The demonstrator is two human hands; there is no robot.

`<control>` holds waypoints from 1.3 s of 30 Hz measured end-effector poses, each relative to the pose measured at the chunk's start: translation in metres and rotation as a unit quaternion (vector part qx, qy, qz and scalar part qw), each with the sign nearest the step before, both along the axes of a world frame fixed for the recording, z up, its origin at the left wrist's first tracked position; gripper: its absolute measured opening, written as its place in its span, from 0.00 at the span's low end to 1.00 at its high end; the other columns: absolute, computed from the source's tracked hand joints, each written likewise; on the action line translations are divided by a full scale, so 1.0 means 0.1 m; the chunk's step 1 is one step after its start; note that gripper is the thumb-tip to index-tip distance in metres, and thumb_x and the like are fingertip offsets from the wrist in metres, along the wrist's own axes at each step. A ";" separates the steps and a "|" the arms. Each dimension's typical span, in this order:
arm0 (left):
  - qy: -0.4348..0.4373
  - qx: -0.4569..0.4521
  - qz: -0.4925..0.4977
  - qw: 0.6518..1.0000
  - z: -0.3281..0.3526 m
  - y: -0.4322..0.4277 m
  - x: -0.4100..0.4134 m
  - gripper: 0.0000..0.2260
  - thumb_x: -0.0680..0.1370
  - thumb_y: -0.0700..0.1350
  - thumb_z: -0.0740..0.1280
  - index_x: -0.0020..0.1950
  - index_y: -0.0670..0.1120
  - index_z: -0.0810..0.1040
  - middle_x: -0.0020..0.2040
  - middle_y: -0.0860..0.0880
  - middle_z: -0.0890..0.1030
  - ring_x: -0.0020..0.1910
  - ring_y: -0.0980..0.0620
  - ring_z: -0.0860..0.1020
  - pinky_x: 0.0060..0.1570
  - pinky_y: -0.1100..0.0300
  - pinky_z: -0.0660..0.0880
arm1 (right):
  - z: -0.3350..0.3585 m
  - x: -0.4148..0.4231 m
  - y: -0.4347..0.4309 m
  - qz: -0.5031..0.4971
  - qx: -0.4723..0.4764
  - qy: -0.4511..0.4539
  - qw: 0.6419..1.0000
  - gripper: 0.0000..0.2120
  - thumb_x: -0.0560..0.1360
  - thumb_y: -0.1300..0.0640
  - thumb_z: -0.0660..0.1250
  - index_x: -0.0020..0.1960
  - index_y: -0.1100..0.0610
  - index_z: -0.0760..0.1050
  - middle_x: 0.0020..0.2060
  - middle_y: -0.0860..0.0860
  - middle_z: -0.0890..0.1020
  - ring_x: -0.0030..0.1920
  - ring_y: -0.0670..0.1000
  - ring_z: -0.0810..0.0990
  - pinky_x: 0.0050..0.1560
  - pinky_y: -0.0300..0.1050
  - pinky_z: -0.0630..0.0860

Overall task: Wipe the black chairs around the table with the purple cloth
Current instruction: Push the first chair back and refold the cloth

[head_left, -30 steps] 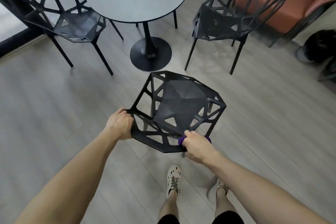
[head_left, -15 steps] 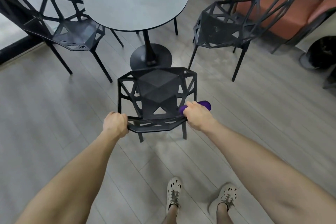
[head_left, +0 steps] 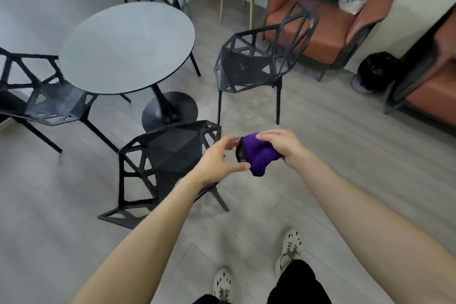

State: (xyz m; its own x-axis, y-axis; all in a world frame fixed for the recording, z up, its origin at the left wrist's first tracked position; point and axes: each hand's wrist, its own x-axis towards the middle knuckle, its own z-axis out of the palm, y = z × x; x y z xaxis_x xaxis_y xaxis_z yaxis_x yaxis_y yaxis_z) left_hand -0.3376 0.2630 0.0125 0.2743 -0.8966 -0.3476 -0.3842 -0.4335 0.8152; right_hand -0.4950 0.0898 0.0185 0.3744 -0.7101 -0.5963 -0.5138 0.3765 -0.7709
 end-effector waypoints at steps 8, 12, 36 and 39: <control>-0.005 -0.023 0.013 1.000 0.35 -2.06 -0.47 0.15 0.79 0.49 0.74 0.65 0.54 0.80 0.55 0.51 0.85 0.50 0.52 0.84 0.48 0.60 0.81 | 0.36 -0.44 -1.67 0.006 0.202 -0.175 0.964 0.08 0.78 0.54 0.76 0.52 0.57 0.83 0.42 0.53 0.86 0.38 0.50 0.84 0.46 0.44 0.81; 0.037 -0.039 0.131 0.990 0.60 -2.82 -0.49 0.10 0.84 0.38 0.66 0.63 0.46 0.80 0.51 0.44 0.85 0.40 0.56 0.82 0.35 0.65 0.77 | 0.47 -0.53 -2.46 0.141 0.164 -0.199 0.956 0.28 0.69 0.64 0.81 0.68 0.58 0.80 0.58 0.58 0.87 0.56 0.55 0.86 0.67 0.54 0.79; -0.269 -0.197 0.281 0.900 1.43 -7.90 1.21 0.13 0.87 0.56 0.61 0.49 0.49 0.74 0.44 0.50 0.79 0.42 0.49 0.78 0.43 0.51 0.76 | 1.50 0.84 -8.17 0.273 -0.379 -0.062 0.882 0.08 0.77 0.43 0.78 0.43 0.45 0.86 0.38 0.40 0.87 0.42 0.42 0.85 0.44 0.45 0.78; -0.368 -0.185 0.303 0.859 1.49 -8.48 1.55 0.15 0.86 0.58 0.63 0.51 0.49 0.81 0.50 0.51 0.77 0.48 0.49 0.76 0.51 0.52 0.74 | 1.58 1.14 -8.83 0.292 -0.419 -0.077 0.857 0.12 0.74 0.38 0.78 0.40 0.44 0.85 0.38 0.40 0.87 0.43 0.41 0.83 0.44 0.40 0.75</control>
